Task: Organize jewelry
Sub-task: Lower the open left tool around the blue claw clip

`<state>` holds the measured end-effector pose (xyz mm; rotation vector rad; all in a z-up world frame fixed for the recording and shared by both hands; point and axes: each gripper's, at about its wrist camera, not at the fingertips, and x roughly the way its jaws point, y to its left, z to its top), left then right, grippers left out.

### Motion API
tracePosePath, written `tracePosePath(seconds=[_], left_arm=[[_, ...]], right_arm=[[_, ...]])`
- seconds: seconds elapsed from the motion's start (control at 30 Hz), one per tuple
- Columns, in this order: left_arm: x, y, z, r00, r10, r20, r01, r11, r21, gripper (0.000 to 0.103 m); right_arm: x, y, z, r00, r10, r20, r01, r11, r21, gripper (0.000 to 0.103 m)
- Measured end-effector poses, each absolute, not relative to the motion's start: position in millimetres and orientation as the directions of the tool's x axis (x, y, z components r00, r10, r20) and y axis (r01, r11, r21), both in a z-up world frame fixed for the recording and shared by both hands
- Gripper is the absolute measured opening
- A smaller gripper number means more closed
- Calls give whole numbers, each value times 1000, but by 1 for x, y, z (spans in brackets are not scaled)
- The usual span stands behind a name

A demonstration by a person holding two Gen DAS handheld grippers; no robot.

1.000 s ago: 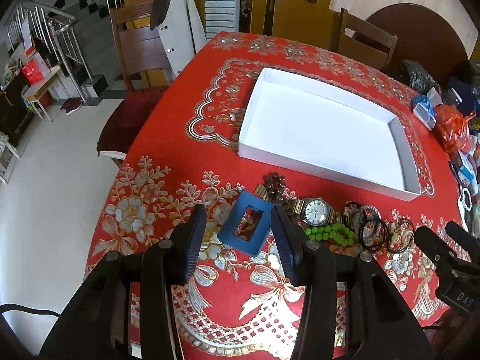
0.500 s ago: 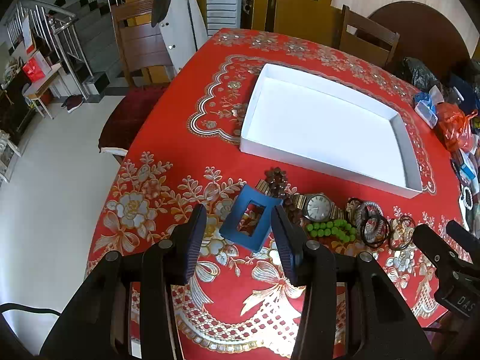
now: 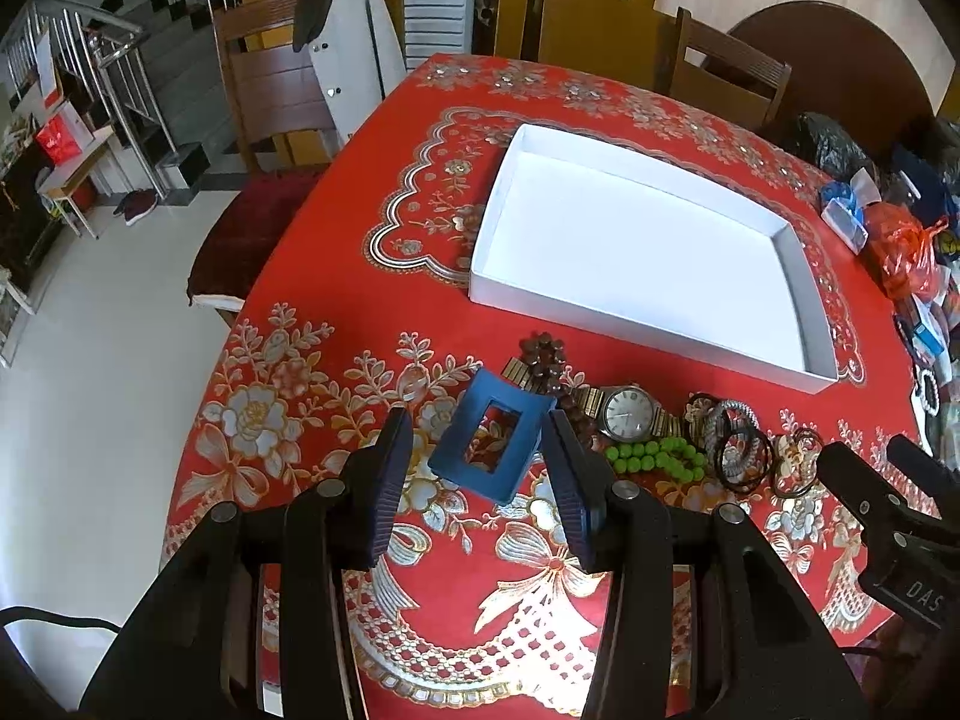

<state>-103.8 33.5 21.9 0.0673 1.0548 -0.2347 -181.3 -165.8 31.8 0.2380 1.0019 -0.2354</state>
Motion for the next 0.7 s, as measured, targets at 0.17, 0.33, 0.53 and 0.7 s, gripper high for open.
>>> tracePosePath(seconds=[0.17,0.33,0.53,0.7], left_arm=[[-102,35,19,458,-151,-876,214,975,-56,44],[-101,36,19,459,-145,-876,206,977,-53,44],[-101,36,20,459,-140,-877,206,977,-48,44],[-102,36,20,456,-136,-880,202,978,-46,44]], right_arm=[[-179,-167,31,514,-82,-854,301,949,89,103],[-177,-165,31,513,-84,-854,295,952,83,103],[-176,-167,30,506,-82,-859,298,951,84,103],[-177,-168,29,504,-77,-860,299,950,91,103]])
